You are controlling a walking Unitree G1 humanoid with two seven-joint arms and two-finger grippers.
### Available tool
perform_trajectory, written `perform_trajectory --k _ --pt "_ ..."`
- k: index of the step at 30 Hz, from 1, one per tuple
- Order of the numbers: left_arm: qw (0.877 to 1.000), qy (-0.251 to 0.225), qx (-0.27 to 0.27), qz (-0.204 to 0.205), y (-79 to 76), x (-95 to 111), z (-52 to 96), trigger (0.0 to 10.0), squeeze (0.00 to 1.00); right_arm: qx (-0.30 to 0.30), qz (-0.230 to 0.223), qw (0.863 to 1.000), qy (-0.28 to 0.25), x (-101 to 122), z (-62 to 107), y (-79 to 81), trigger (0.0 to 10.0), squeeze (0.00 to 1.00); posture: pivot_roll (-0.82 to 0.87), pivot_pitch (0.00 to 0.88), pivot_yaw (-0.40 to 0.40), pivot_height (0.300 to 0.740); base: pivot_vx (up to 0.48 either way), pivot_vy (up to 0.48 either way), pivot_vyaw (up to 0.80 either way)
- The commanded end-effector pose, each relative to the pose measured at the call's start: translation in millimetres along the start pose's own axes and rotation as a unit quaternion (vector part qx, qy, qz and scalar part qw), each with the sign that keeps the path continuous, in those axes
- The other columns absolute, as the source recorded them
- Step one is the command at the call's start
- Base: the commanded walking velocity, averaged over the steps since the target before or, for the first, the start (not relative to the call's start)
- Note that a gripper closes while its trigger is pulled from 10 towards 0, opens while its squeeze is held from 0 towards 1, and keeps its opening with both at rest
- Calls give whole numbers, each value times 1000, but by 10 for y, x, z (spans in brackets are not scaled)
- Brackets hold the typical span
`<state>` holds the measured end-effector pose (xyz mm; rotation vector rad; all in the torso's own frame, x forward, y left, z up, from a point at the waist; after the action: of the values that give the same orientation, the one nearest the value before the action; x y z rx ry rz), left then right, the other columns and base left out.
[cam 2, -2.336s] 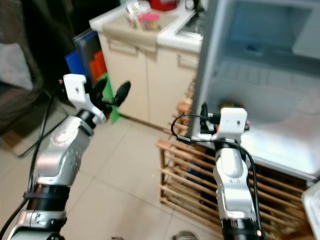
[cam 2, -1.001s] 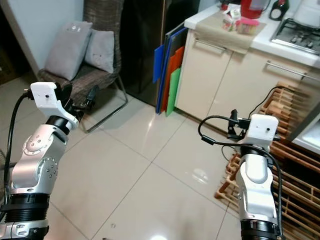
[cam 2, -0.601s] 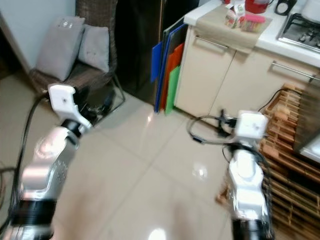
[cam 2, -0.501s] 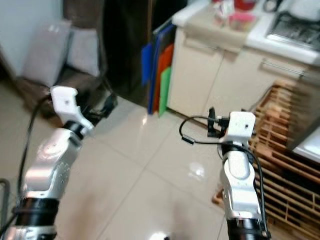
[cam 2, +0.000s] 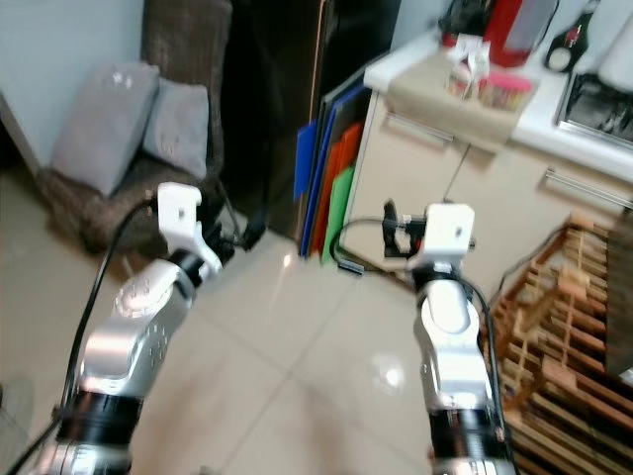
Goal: Restocking fridge
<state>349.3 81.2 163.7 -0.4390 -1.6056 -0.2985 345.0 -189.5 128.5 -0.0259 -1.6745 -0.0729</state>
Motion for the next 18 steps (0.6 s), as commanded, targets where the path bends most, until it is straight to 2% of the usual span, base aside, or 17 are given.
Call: perform_trajectory --k 1,4,7,9,11,15,18 --pt "1000 9 -10 -13 -19 -19 6 10000 0 -11 -13 1000 -18 100 -64 -27 10000 0 62 0 -25 732 465 0 0" --pt "1000 7 8 -15 53 -36 14 10000 0 -11 -7 1000 -15 83 -47 -40 10000 0 48 0 -8 732 465 0 0" --pt "998 3 51 21 178 -53 12 10000 0 4 15 1000 -1 26 28 -48 10000 0 21 0 -6 732 465 0 0" --pt "998 5 53 24 190 -63 19 10000 0 6 16 1000 1 15 40 -41 10000 0 18 0 -8 732 465 0 -419" --pt "999 13 37 6 122 -98 0 10000 0 13 10 1000 14 -21 77 -11 10000 0 3 0 -20 732 465 0 -766" --pt "1000 13 21 4 5 -104 -18 10000 0 44 16 999 17 -31 105 111 10000 0 -16 0 -19 732 465 0 -741" --pt "1000 9 11 7 -40 -93 -20 10000 0 70 24 997 12 -14 126 204 10000 0 -16 0 -25 732 465 0 0"
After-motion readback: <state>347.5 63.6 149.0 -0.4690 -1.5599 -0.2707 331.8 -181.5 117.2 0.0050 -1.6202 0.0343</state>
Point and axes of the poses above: a point about 5 cm out from each wrist's last joint towards the gripper, its own z axis pointing back from the gripper into the wrist, its own x axis along the axis of the wrist's last joint, y = z × x, the point moved 4 cm from there along -z, pointing out of the wrist towards the gripper, and after that the axes turned 2 degrees about -z, right-handed, at the moved point
